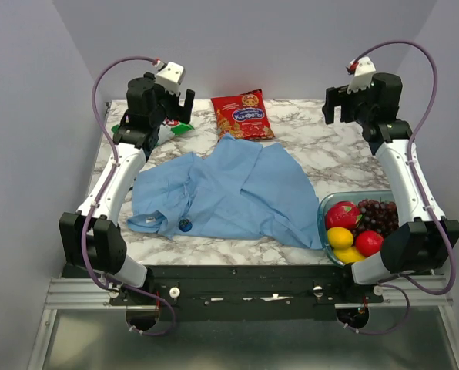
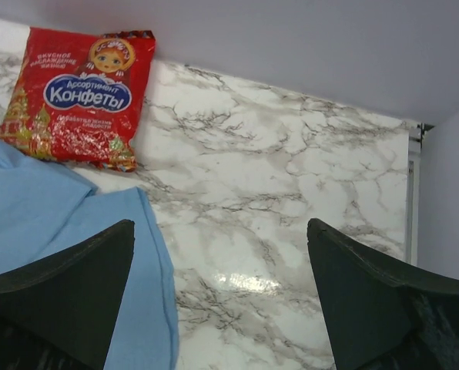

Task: Remove the brooch from the garment
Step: Flatten out the clothes at the center of the board.

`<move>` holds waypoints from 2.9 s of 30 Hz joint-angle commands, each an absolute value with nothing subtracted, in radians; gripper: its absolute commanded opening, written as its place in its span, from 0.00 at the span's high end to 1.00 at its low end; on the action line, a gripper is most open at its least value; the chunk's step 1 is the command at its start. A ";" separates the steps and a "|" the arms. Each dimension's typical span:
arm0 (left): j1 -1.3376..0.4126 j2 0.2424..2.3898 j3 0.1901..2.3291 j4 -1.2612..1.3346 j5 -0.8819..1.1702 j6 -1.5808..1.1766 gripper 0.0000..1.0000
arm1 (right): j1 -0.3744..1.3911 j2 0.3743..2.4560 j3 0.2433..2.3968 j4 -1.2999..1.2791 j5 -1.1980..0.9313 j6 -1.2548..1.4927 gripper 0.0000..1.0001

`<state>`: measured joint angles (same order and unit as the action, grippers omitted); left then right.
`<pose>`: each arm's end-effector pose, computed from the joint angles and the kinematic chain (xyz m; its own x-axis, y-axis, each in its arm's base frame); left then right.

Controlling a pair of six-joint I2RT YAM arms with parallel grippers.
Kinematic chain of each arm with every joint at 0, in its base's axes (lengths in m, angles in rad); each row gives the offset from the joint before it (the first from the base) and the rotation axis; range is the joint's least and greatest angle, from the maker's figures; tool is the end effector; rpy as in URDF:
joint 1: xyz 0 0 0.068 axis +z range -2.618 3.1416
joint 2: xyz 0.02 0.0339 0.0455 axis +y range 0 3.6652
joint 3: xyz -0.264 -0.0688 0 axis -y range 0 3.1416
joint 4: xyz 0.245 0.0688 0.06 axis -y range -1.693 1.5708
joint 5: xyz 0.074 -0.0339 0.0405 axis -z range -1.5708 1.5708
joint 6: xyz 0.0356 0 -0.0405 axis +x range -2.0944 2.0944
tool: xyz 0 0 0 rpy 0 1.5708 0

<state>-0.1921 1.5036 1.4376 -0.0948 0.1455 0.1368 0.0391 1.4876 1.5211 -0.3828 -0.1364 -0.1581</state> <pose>0.3509 -0.0735 0.4031 -0.1108 0.1590 -0.9810 0.3477 0.9309 0.1116 0.3431 0.0183 0.4074 -0.3115 -0.1683 -0.9352 -0.2182 0.9706 -0.1020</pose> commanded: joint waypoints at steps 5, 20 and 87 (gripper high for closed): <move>-0.193 1.513 1.378 -0.261 0.325 0.235 0.03 | 0.040 1.439 1.408 -0.539 -0.527 -0.615 0.01; -0.192 1.502 1.287 -0.497 0.410 0.374 0.06 | 0.221 1.494 1.154 -1.000 -0.563 -1.307 0.32; 0.003 1.878 1.500 -0.867 0.661 0.324 0.26 | 0.321 1.410 1.163 -0.686 0.032 -0.825 0.99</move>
<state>0.0105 1.8156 1.4776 -0.7185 0.5919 0.3016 0.3775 1.4174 1.1435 -0.7479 0.0147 -0.8333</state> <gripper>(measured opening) 0.755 0.013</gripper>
